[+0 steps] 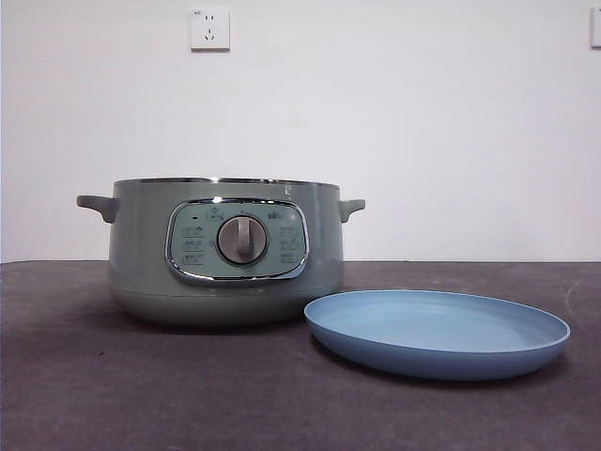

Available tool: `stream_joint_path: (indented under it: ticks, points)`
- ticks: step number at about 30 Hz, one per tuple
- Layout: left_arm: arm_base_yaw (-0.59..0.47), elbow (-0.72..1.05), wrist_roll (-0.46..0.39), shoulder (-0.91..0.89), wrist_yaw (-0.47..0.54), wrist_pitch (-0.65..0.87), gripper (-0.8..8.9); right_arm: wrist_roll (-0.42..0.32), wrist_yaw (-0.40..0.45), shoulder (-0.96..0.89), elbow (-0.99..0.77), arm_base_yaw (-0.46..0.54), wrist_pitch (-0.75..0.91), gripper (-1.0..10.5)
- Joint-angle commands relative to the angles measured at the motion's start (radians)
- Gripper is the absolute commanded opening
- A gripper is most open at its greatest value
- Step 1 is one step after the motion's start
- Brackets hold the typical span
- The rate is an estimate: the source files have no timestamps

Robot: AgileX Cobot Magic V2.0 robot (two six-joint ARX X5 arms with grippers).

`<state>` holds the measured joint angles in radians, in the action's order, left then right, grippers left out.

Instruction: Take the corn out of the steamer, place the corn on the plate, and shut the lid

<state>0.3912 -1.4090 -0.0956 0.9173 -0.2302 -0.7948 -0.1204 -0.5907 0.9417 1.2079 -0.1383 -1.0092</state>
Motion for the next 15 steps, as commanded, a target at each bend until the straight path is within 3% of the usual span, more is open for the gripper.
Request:
stream_joint_path:
  ticks: [1,9,15]
  points:
    - [0.002,0.022,-0.017,-0.071,0.02,0.016,-0.06,-0.003,0.002,0.005,0.003,-0.002,0.021,5.7]
    - [0.002,0.198,0.013,-0.277,0.045,-0.048,-0.07,0.044,-0.007,0.059,0.003,-0.004,0.093,5.7]
    - [0.002,0.298,0.044,-0.378,0.044,-0.076,-0.07,0.158,-0.001,0.139,0.003,-0.088,0.264,5.7]
